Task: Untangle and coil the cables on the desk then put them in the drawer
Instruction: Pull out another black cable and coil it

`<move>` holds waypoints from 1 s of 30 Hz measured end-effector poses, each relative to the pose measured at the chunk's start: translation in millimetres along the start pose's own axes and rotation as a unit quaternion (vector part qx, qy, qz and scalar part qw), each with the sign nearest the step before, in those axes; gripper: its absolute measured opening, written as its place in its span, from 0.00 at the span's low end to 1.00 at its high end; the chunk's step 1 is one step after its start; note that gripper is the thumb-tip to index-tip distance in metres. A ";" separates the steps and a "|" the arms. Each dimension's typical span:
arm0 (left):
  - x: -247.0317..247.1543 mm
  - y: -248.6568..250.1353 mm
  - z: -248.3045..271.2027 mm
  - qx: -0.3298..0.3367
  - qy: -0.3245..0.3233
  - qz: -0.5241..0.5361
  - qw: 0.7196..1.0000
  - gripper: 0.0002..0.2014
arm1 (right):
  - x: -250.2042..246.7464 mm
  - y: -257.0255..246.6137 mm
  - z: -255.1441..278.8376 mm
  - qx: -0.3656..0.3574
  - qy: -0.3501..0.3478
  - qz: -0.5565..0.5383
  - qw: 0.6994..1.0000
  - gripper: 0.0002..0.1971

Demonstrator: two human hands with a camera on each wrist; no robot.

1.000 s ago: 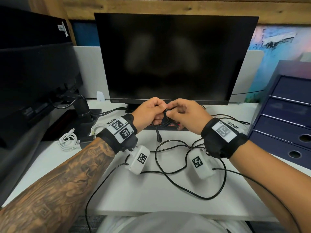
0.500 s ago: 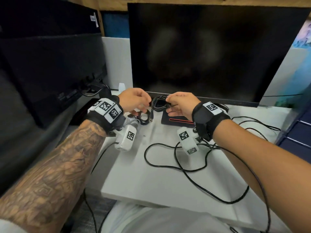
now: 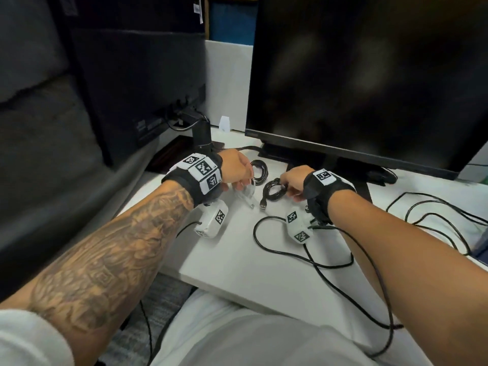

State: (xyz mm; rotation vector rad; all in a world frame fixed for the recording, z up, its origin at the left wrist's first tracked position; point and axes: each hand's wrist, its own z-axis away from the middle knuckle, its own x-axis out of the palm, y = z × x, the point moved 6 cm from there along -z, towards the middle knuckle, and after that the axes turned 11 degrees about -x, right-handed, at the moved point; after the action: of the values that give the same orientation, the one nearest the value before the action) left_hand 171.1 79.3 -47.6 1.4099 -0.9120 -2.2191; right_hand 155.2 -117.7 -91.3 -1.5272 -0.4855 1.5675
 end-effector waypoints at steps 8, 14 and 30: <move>10.5 2.6 4.2 -0.022 -0.009 -0.021 1.000 0.09 | 1.2 5.2 -8.1 -0.042 -0.012 0.020 0.999 0.08; 6.3 -4.0 -0.5 -0.047 0.011 -0.119 0.992 0.14 | -11.8 9.7 -11.2 -0.061 0.010 0.055 0.997 0.18; -15.6 -6.4 -5.5 -0.045 0.117 -0.153 0.980 0.14 | 29.1 -46.4 19.6 -0.227 -0.046 0.233 0.944 0.12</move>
State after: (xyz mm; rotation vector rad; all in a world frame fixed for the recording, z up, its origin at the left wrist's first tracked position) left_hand 183.2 91.6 -43.2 1.8217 -0.5389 -2.2066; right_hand 154.8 -63.8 -69.3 -2.0353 -0.5988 1.9918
